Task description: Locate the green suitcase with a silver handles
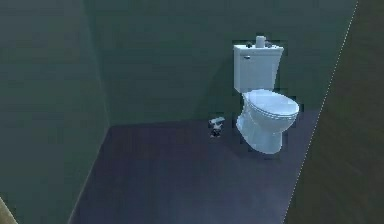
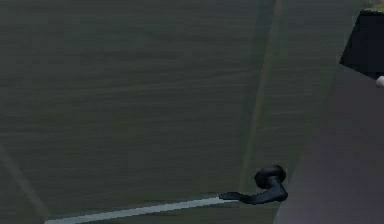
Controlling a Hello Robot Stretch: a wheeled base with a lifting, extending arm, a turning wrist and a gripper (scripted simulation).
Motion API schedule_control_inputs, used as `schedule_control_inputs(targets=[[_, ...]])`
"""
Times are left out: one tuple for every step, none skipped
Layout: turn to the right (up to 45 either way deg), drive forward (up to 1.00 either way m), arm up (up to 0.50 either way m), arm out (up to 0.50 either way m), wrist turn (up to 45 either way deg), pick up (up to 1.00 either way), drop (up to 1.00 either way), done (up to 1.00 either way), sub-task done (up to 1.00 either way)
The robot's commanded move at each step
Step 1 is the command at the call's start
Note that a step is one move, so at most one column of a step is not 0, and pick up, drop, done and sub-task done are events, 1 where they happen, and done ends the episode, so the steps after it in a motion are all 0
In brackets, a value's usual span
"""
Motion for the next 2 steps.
schedule_control_inputs(targets=[[3.0,0.00,0.00,0.00,0.0,0.00,0.00,0.00,0.00],[0.0,1.00,0.00,0.00,0.0,0.00,0.00,0.00,0.00]])
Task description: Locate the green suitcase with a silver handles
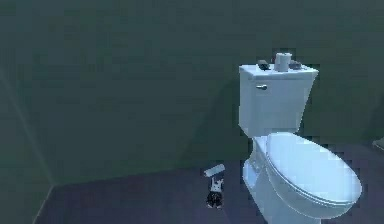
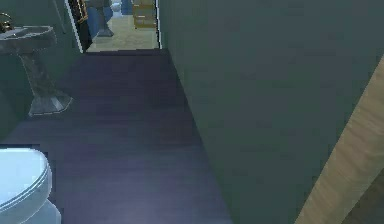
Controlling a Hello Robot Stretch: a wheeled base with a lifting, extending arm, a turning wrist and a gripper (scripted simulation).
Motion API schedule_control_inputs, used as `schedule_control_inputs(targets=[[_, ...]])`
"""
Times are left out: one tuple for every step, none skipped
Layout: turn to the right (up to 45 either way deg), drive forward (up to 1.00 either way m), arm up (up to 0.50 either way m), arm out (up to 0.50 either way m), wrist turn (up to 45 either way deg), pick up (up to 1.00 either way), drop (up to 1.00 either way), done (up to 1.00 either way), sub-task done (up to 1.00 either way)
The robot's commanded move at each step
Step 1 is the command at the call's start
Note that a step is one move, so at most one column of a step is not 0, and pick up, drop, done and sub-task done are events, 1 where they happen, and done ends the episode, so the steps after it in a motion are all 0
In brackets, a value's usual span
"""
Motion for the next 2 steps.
schedule_control_inputs(targets=[[12.0,0.00,0.00,0.00,0.0,0.00,0.00,0.00,0.00],[0.0,0.10,0.00,0.00,0.0,0.00,0.00,0.00,0.00]])
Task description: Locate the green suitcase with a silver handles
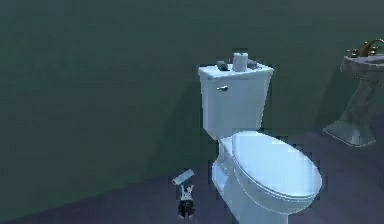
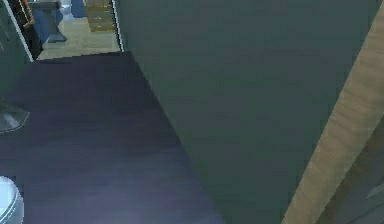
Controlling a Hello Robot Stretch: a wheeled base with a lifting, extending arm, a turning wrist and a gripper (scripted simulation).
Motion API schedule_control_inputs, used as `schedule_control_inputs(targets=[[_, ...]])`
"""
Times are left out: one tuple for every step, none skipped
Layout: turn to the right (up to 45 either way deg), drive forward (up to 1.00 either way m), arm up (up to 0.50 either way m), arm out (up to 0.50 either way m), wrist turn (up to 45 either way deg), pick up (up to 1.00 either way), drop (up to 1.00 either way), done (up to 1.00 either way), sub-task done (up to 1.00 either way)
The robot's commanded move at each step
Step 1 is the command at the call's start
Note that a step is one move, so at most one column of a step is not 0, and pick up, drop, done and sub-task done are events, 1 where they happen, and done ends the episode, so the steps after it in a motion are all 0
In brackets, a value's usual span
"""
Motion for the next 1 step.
schedule_control_inputs(targets=[[45.0,0.00,0.00,0.00,0.0,0.00,0.00,0.00,0.00]])
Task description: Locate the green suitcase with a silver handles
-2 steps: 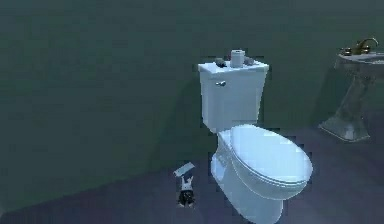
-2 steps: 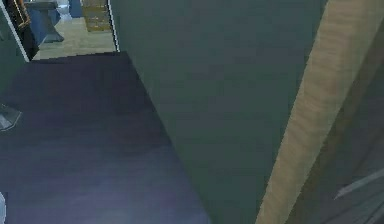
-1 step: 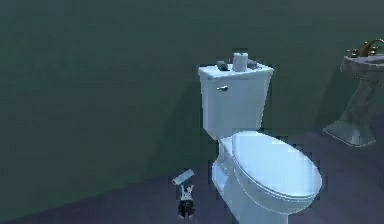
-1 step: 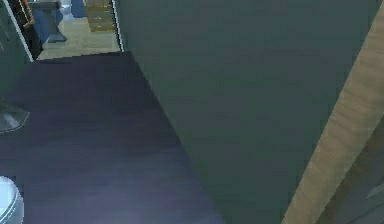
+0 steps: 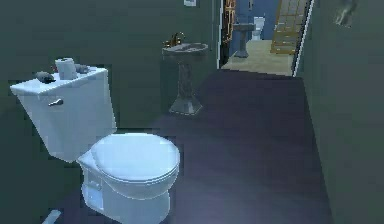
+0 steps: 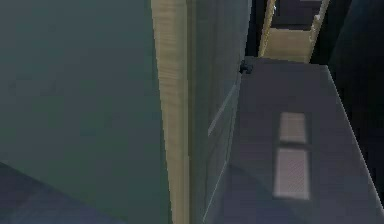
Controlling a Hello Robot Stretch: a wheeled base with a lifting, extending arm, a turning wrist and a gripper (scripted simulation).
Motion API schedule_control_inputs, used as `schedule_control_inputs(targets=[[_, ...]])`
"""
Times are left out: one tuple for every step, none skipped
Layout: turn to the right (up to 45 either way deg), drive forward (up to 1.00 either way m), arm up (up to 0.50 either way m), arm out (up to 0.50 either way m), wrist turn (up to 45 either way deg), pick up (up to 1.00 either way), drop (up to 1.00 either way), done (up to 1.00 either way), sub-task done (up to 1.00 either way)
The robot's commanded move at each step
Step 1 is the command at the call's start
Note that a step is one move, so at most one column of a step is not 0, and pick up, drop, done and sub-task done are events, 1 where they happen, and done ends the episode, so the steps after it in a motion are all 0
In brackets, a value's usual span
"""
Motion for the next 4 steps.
schedule_control_inputs(targets=[[18.0,0.00,0.00,0.00,0.0,0.00,0.00,0.00,0.00],[0.0,1.00,0.00,0.00,0.0,0.00,0.00,0.00,0.00],[0.0,1.00,0.00,0.00,0.0,0.00,0.00,0.00,0.00],[0.0,1.00,0.00,0.00,0.0,0.00,0.00,0.00,0.00]])
